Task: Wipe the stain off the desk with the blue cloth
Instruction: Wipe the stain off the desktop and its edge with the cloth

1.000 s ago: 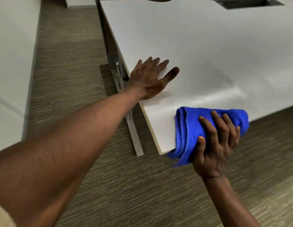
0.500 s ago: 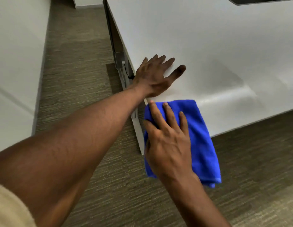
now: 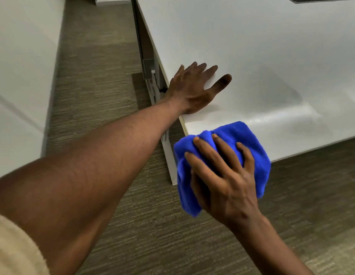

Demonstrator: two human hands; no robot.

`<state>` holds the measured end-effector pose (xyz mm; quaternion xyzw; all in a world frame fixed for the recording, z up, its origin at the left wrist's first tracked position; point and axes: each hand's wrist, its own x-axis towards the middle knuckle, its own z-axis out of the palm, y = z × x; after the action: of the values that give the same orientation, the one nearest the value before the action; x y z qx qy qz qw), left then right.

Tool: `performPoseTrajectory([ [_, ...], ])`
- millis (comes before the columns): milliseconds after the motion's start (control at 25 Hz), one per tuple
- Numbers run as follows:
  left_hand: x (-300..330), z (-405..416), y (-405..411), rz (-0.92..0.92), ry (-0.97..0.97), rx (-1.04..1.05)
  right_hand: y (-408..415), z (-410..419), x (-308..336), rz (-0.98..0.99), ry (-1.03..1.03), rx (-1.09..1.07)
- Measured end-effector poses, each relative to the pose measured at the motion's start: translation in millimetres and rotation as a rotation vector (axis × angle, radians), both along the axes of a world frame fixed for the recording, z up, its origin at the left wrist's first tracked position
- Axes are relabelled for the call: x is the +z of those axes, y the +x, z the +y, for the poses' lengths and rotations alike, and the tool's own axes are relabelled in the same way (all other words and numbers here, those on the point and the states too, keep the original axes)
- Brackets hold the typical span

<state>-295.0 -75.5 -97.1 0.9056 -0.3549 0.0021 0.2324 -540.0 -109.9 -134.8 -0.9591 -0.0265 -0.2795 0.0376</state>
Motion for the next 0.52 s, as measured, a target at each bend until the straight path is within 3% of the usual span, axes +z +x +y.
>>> performPoseTrajectory([
  [120,0,-1,1,0.009,-0.002,0.002,25,30,11,0.078,0.095,-0.231],
  [240,1,-3,0,0.015,-0.003,0.009,40,41,20,0.203,0.083,-0.298],
  [520,3,-1,1,0.026,0.018,-0.011,-13,10,-10,0.061,0.014,-0.099],
])
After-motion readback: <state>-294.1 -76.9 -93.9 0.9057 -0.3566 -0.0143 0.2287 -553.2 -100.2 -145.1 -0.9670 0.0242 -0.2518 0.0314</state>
